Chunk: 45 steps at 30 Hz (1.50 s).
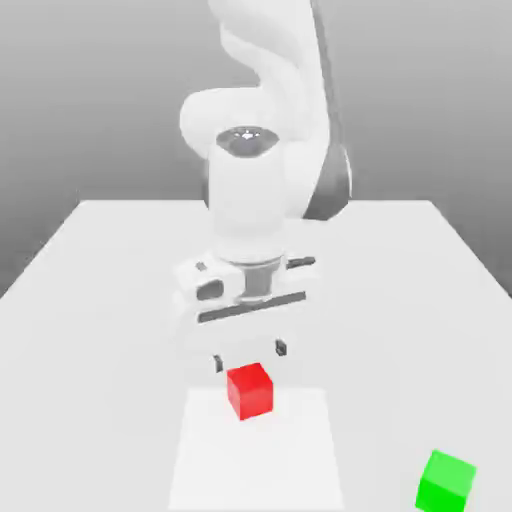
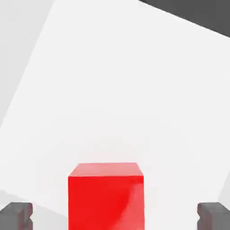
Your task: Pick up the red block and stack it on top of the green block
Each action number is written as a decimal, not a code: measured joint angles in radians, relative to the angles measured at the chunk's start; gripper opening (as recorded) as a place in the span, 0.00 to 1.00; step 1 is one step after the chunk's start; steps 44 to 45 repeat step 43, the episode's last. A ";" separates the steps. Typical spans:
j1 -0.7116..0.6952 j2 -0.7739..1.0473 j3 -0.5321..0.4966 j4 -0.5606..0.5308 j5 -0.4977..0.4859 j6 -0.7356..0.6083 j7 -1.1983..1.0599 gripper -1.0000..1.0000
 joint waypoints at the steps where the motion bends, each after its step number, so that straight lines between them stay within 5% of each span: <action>1: -0.012 0.038 0.017 0.004 0.021 0.031 -0.016 0.50; 2: -0.030 0.075 0.038 0.008 0.037 0.063 -0.027 0.50; 3: -0.047 0.111 0.059 0.013 0.047 0.094 -0.035 0.00; 10: -0.057 0.119 0.069 0.013 0.048 0.100 -0.035 0.00; 18: -0.053 -0.134 0.038 -0.019 -0.057 -0.120 0.038 0.00; 35: 0.193 0.156 0.221 0.564 -0.087 -0.415 -0.248 0.00; 39: 0.217 0.287 0.219 0.603 -0.118 -0.325 -0.244 0.00; 40: 0.221 0.313 0.214 0.605 -0.124 -0.302 -0.240 1.00; 45: 0.221 0.313 0.214 0.605 -0.124 -0.302 -0.240 1.00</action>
